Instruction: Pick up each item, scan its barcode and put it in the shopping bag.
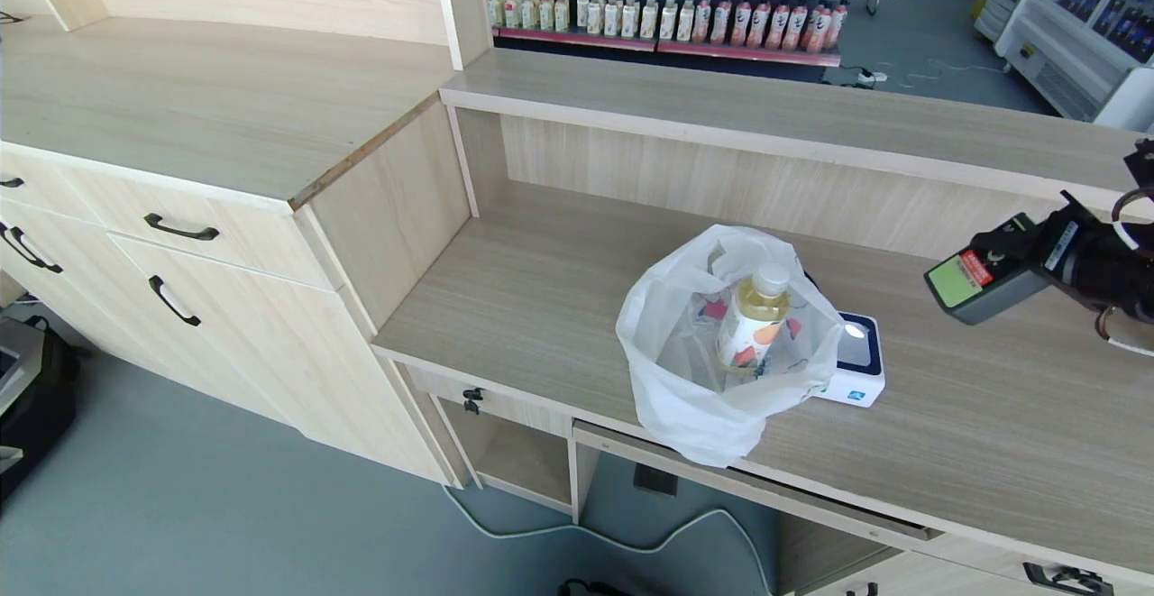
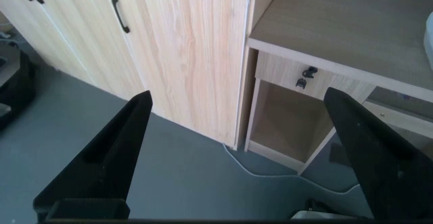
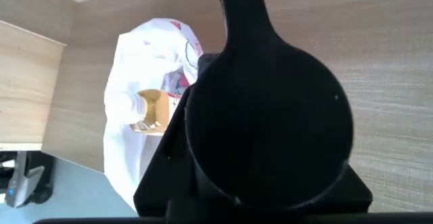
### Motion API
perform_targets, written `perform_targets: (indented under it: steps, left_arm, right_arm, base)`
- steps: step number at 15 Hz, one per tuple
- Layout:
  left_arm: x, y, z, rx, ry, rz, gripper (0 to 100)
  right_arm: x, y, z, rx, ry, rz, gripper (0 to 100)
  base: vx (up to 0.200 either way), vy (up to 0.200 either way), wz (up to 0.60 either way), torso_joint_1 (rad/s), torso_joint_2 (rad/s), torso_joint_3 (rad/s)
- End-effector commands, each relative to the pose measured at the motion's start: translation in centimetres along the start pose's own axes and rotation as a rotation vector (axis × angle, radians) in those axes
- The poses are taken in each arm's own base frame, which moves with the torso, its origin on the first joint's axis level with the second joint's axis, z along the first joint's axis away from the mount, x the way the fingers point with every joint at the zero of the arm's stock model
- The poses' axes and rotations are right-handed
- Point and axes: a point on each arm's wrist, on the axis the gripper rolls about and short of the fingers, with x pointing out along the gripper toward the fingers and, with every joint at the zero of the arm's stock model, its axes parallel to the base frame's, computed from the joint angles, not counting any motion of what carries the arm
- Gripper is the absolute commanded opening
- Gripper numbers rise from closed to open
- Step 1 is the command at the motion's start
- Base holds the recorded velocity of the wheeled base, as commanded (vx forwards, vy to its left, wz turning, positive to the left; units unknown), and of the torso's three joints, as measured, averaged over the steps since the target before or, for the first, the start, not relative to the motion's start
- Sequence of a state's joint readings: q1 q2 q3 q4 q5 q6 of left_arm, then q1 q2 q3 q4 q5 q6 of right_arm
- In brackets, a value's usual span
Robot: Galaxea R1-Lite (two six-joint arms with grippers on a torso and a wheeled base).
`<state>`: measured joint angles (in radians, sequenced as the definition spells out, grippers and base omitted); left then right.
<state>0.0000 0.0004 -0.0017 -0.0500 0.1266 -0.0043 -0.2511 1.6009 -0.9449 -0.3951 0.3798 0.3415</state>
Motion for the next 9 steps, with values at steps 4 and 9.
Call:
perform_targets:
  steps: [4, 9]
  left_arm:
    - [0.0, 0.0, 0.0, 0.000, -0.001, 0.001, 100]
    - [0.0, 0.0, 0.0, 0.000, -0.001, -0.001, 100]
  right_arm:
    - [2.4, -3.7, -4.1, -0.018, 0.140, 0.030, 0]
    - [2.6, -3.2, -4.2, -0.061, 0.104, 0.167, 0]
  base:
    - [0.000, 0.000, 0.00, 0.000, 0.00, 0.000]
    - [0.000, 0.000, 0.00, 0.000, 0.00, 0.000]
